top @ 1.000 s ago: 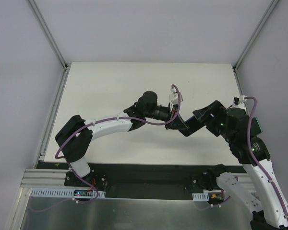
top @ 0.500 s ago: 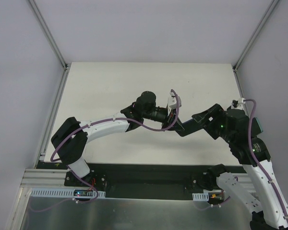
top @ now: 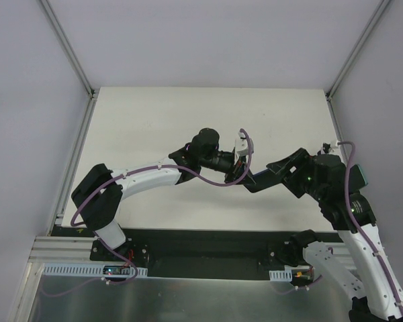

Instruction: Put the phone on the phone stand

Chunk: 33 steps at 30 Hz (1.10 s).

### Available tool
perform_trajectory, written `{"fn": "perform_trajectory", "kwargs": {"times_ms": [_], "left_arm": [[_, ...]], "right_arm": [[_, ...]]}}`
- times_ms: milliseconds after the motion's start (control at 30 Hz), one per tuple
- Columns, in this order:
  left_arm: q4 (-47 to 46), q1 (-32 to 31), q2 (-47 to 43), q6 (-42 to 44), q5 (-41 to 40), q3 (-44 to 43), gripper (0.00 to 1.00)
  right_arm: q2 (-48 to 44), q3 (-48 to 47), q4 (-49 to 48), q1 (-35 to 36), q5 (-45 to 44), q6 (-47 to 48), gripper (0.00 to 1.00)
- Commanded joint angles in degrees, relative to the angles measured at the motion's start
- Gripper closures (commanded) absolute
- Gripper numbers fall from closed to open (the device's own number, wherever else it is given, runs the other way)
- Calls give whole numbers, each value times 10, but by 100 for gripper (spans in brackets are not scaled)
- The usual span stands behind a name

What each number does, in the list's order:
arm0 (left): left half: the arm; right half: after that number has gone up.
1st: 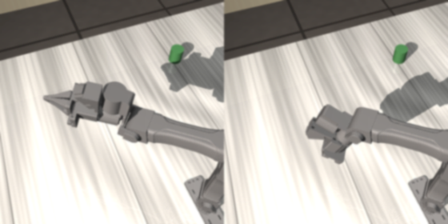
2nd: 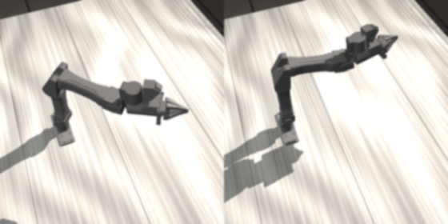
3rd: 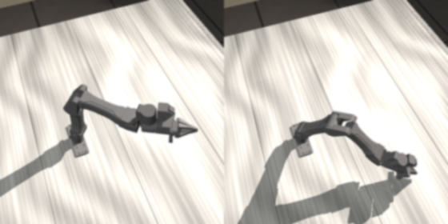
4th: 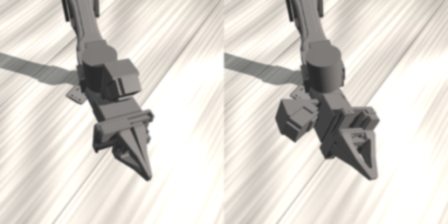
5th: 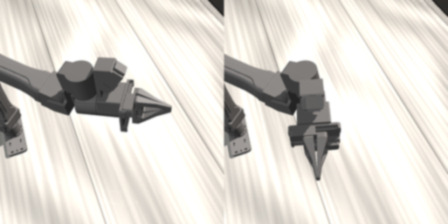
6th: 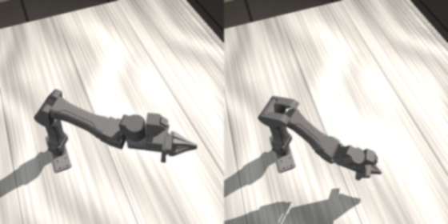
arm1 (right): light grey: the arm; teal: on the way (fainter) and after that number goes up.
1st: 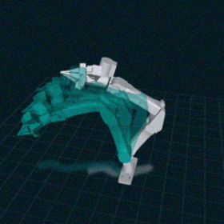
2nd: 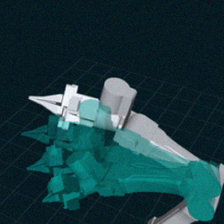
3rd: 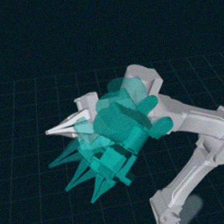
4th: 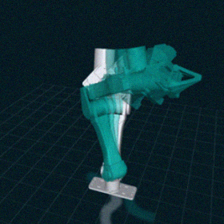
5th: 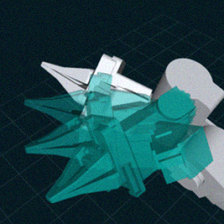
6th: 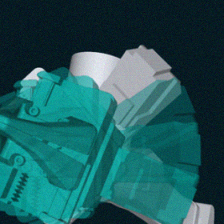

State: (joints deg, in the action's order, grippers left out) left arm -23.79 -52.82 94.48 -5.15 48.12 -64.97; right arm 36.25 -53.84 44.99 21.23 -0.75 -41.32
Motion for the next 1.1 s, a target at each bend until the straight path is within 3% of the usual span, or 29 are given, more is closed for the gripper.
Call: {"fn": "perform_trajectory", "kwargs": {"times_ms": [0,67,100,167,200,267,333,467,567,833,1000,1067], "left_arm": [[-38,-4,-27,15,22,-17,100],[-32,-4,-27,7,0,-19,100],[-23,-4,-28,1,-40,-20,93],[-20,3,-30,-32,-71,-22,66],[-20,6,-32,-56,-79,-21,45],[-18,15,-39,-75,-112,-17,34],[-7,21,-65,-99,-173,-3,8],[72,35,-145,-132,-355,33,4],[133,36,-196,-154,-437,59,7],[142,36,-329,-143,-414,171,9],[192,36,-384,-53,-427,169,8],[210,36,-399,-56,-435,164,7]], "right_arm": [[2,8,-29,-2,23,-20,69],[2,8,-32,-3,24,-20,91],[3,7,-33,-3,23,-22,97],[5,6,-34,-4,16,-22,99],[7,3,-34,-5,11,-22,99],[16,-1,-32,-8,-4,-19,99],[29,-12,-32,-13,-30,-7,99],[91,-37,-5,-53,-117,18,99],[151,-66,19,-90,-220,33,99],[282,-137,45,-174,-394,8,99],[384,-228,60,-222,-444,37,99],[413,-249,71,-237,-464,38,99]]}}
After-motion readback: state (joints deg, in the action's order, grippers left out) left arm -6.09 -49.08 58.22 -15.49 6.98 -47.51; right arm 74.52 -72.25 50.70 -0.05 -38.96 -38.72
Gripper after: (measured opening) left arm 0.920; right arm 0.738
